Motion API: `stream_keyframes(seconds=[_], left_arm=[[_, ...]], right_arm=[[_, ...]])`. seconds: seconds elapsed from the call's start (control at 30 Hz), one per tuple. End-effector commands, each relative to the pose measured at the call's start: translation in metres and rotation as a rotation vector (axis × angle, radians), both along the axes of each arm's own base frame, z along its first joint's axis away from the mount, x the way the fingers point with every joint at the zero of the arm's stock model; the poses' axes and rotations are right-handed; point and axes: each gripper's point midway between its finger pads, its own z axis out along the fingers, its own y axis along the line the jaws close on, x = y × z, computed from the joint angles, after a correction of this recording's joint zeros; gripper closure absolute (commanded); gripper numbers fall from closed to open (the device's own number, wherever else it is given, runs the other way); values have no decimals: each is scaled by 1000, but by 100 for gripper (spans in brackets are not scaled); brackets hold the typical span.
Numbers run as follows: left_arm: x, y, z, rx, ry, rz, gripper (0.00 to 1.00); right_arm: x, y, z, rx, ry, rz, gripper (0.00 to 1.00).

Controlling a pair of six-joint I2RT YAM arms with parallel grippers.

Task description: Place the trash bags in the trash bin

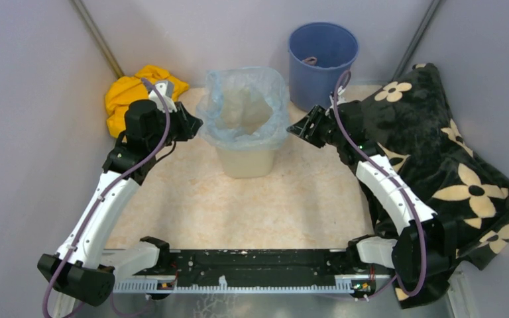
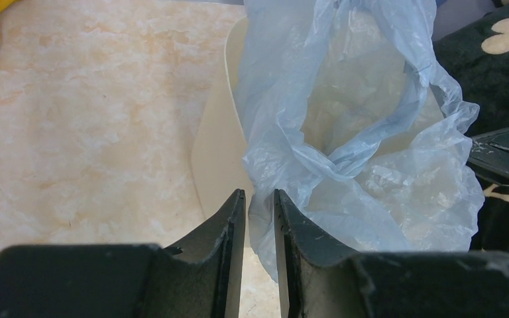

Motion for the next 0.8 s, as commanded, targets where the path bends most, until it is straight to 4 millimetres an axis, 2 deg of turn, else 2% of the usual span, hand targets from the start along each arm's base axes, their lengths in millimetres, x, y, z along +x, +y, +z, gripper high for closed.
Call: stream_keyframes(seconds=[0.0, 0.33, 0.57, 0.77], left_arm=[[4, 4, 9, -27, -36, 32, 71], [4, 11, -4, -39, -27, 85, 72], [5, 16, -21, -65, -17, 133, 72], [8, 13, -36, -96, -3, 138, 72]], right_arm=[[6, -6, 17, 35, -77, -25, 48], [10, 9, 19, 161, -114, 29, 47], [13, 14, 20, 210, -126, 40, 48], [16, 21, 12, 227, -105, 57, 49]])
